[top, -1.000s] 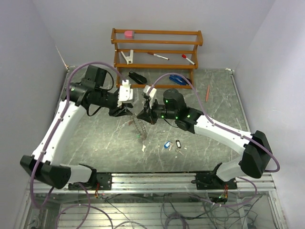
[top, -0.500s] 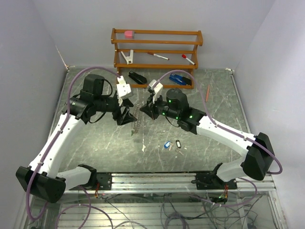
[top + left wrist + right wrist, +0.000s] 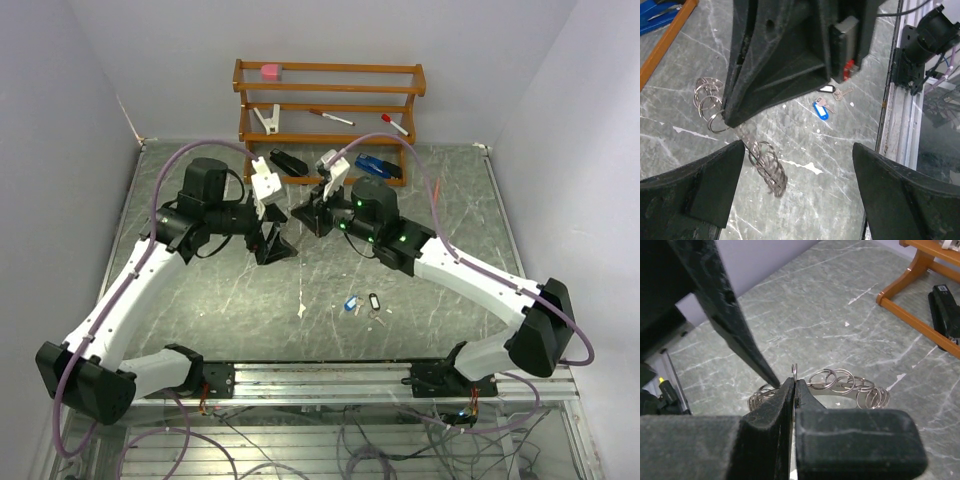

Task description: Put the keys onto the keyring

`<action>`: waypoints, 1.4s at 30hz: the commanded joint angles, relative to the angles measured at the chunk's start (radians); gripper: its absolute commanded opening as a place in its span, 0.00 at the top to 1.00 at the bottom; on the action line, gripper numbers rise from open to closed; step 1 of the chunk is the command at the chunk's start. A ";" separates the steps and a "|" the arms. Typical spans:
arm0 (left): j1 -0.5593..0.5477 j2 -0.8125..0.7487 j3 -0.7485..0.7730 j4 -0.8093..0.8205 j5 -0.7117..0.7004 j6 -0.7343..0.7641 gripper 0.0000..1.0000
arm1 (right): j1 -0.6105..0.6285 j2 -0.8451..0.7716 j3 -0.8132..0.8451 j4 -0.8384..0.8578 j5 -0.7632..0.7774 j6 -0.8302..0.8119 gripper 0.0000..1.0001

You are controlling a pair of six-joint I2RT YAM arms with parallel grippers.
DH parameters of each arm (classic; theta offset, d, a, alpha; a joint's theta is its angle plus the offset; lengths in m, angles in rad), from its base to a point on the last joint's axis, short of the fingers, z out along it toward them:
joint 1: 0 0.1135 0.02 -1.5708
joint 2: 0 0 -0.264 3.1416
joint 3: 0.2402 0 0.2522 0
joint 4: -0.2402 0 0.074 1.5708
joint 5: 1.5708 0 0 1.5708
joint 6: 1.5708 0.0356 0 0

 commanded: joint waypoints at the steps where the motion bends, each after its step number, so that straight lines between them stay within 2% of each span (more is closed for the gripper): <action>1: -0.012 0.021 -0.015 0.105 -0.055 -0.076 0.01 | 0.017 0.011 0.080 0.032 -0.035 0.030 1.00; 8: -0.012 0.031 0.006 0.105 -0.132 -0.040 0.01 | 0.025 0.005 0.112 0.014 -0.136 0.051 1.00; 14: -0.012 0.042 0.046 0.058 -0.168 0.049 0.00 | 0.026 -0.036 0.089 0.016 -0.255 0.062 1.00; 18: -0.012 0.037 0.052 0.036 -0.141 0.078 0.06 | 0.026 -0.058 0.075 0.008 -0.316 0.069 1.00; 21: -0.012 0.026 0.048 0.020 -0.142 0.099 0.08 | 0.025 -0.083 0.051 0.009 -0.306 0.064 1.00; 29: -0.007 -0.007 0.081 -0.107 -0.159 0.234 0.06 | 0.023 -0.122 0.045 -0.042 -0.257 0.019 1.00; 42: -0.004 -0.003 0.153 -0.167 -0.192 0.285 0.06 | 0.023 -0.153 0.055 -0.099 -0.224 -0.023 1.00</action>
